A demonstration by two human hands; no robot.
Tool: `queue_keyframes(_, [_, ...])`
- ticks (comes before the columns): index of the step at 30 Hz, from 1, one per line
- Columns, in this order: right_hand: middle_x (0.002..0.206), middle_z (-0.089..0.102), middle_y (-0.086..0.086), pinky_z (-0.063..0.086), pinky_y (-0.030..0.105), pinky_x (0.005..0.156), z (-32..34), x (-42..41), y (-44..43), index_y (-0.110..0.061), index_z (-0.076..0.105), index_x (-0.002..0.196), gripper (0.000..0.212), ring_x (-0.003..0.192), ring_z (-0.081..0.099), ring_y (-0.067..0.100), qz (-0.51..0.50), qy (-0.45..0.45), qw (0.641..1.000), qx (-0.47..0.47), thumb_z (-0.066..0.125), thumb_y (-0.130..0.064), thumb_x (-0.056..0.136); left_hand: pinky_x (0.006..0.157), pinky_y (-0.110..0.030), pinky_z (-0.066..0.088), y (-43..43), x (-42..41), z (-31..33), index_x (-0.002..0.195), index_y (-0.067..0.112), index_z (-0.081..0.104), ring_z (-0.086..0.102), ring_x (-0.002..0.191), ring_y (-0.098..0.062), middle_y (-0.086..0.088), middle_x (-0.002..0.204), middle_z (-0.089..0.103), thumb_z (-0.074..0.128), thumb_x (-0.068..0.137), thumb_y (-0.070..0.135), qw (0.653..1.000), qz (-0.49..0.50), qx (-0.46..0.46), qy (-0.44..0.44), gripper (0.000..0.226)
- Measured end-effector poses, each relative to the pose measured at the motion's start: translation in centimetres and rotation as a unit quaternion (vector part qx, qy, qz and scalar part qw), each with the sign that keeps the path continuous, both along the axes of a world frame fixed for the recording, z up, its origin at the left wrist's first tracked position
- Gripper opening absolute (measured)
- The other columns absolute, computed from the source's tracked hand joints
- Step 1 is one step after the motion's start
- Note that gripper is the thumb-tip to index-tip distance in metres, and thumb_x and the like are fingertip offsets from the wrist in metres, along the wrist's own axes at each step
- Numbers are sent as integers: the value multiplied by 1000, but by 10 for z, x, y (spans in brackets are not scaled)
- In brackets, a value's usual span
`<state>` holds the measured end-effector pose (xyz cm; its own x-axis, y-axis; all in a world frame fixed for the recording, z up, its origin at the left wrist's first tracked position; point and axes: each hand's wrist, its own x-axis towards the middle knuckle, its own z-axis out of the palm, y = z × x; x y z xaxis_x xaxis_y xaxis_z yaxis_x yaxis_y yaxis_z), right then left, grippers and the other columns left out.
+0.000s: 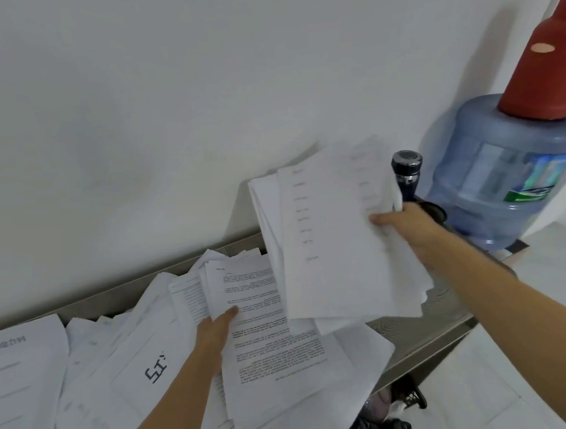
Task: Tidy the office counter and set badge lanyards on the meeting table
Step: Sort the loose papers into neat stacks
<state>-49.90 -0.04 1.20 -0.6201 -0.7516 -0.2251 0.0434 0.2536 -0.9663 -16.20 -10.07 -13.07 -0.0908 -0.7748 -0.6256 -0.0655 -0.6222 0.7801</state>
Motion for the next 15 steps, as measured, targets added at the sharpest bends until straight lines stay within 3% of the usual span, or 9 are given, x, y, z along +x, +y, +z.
queue_keyframes(2, [100,72,19,57,42,73,-29,18,-7,2,65,112,26,82,70,33,33,-57,997,43,69,-2,86,86,-54,53,0,-2,4,110,14,63,67,91,-37,-16,100,70,60,91,47,999,18,19,35,39])
queue_keyframes(4, [97,72,14,57,39,69,-59,39,-12,1,64,111,26,80,70,31,68,-79,990,89,70,-4,86,90,-50,50,-1,-1,5,105,21,61,63,93,-35,-14,101,66,45,91,63,996,38,40,74,47])
queue_keyframes(6, [95,71,10,57,32,61,-88,61,-16,-2,63,108,22,76,69,26,103,-63,984,128,69,-4,87,94,-52,49,-3,1,3,112,26,57,62,99,-35,-14,108,65,44,84,73,992,44,54,110,56])
queue_keyframes(7, [99,70,10,58,31,64,-102,72,-17,-3,64,110,23,79,68,26,127,-47,981,139,68,-2,88,94,-54,49,-3,2,2,117,28,55,62,101,-35,-14,112,65,50,81,73,991,36,54,113,59])
queue_keyframes(9, [106,68,7,56,37,83,-125,89,-20,-10,63,117,31,94,66,26,179,7,972,153,65,0,88,88,-53,53,-4,6,1,121,22,57,65,100,-35,-14,112,68,70,77,58,995,8,37,90,59])
queue_keyframes(11, [106,68,4,55,42,90,-138,97,-23,-17,64,112,32,100,66,26,206,62,964,159,65,0,85,84,-52,55,-4,9,2,120,8,63,68,98,-36,-16,107,71,84,69,33,997,-29,26,70,60])
queue_keyframes(15, [110,71,11,56,45,87,-139,86,-27,-11,66,112,30,96,68,28,223,65,956,180,66,0,84,80,-54,56,0,13,9,117,-3,64,68,95,-41,-23,107,70,75,74,-3,995,-76,14,70,45])
